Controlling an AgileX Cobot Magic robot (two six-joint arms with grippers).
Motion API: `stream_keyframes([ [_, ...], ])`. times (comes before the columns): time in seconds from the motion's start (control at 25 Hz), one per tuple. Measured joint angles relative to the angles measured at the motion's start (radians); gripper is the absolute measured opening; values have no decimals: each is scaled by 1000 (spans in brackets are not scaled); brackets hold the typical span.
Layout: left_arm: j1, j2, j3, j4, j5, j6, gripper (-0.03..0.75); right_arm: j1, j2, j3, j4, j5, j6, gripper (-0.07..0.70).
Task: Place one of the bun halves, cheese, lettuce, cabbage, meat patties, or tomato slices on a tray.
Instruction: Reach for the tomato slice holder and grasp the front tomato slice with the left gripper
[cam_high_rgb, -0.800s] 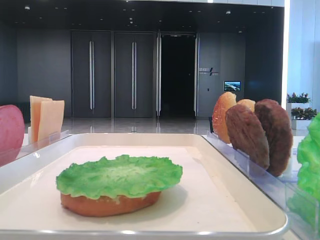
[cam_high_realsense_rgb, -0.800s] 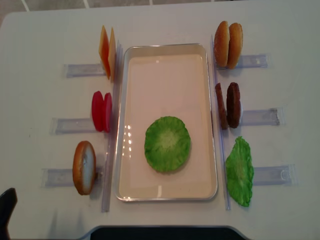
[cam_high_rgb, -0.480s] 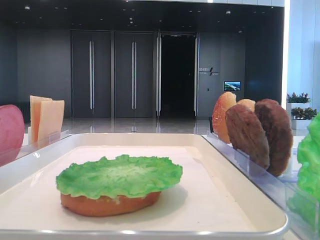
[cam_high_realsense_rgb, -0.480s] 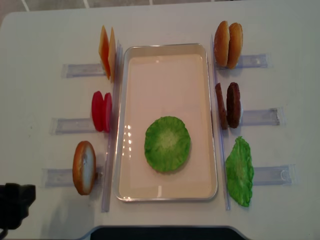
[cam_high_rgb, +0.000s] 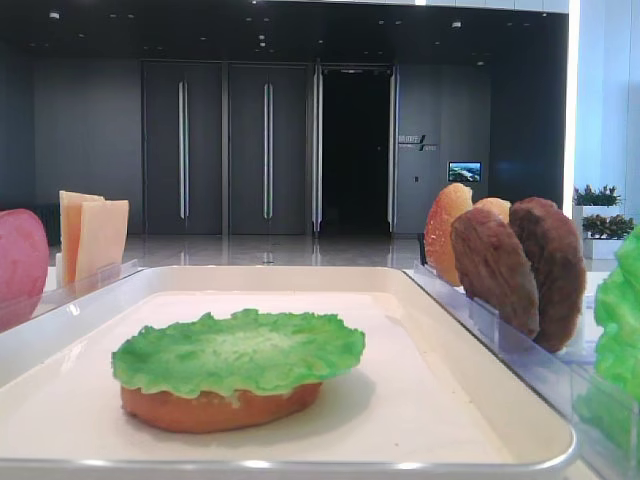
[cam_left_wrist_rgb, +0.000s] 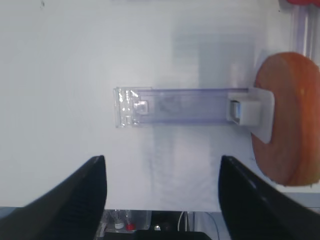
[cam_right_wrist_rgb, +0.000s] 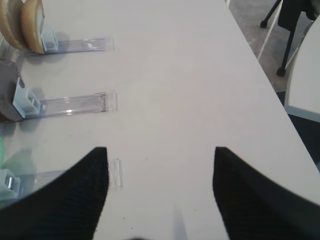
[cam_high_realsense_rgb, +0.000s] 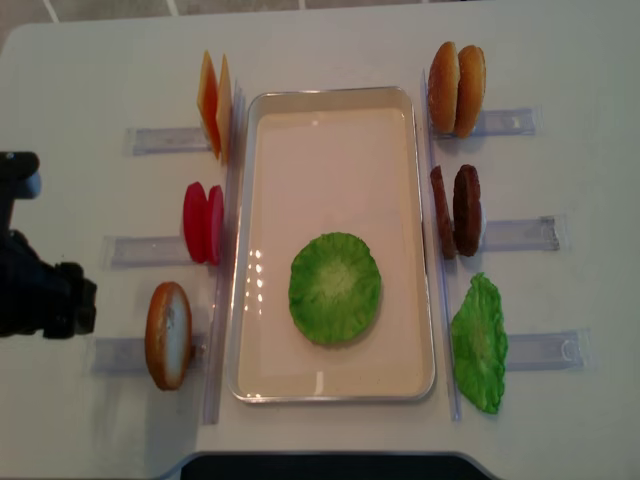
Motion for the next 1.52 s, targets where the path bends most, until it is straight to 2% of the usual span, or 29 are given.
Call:
stream_keyframes([
  [0.4,0,331,-223,46,-10,-53,526,0,0,0,0,0,0,461],
  [0.68,0,478,-383,42,-8,-59,526,0,0,0,0,0,0,461],
  [0.84,0,517,-467,16,17,-62,526,0,0,0,0,0,0,461],
  [1.28,0,521,-489,11,23,-64,526,0,0,0,0,0,0,461],
  [1.52,-24,521,-489,-18,23,-119,526,0,0,0,0,0,0,461],
])
